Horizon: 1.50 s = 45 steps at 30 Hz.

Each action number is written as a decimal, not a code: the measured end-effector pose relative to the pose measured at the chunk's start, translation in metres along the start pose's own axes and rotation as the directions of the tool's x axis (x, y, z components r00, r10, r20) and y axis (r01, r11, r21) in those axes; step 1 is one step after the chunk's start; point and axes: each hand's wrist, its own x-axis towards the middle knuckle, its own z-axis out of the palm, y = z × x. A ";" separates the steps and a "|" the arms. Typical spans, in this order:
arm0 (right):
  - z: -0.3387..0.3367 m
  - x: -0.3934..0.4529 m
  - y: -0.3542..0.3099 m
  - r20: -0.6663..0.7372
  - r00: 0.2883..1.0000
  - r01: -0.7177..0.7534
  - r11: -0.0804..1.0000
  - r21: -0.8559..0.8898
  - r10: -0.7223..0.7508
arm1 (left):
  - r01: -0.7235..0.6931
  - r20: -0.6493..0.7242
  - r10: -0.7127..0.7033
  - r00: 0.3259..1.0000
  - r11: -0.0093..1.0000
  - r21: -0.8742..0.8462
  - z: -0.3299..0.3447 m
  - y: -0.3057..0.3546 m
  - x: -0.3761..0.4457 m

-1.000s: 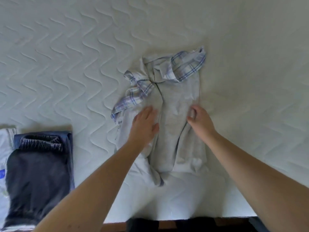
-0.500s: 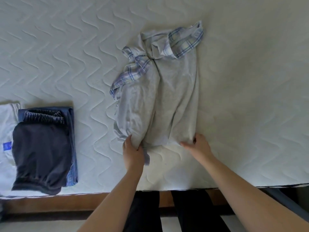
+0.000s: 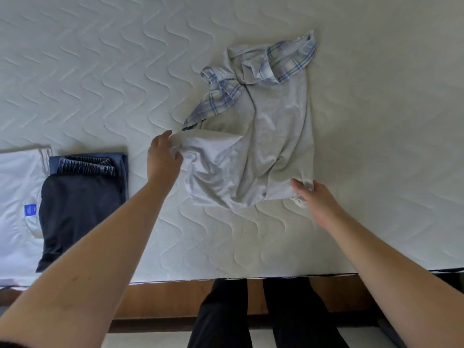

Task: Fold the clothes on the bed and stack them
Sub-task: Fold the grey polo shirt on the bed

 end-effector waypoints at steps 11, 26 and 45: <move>0.020 -0.034 -0.020 0.149 0.989 -0.009 0.998 0.058 0.000 | -0.427 0.243 0.405 0.881 0.904 0.039 0.075 0.011 -0.128; -0.019 -0.026 -0.117 -0.046 0.999 0.010 0.909 0.417 0.010 | 0.008 0.292 0.076 0.953 0.961 -0.277 0.085 0.083 -0.083; -0.024 0.065 -0.083 -0.241 0.933 0.135 0.880 -0.455 -0.268 | -0.315 -0.059 0.318 0.946 0.947 0.054 0.095 0.090 -0.064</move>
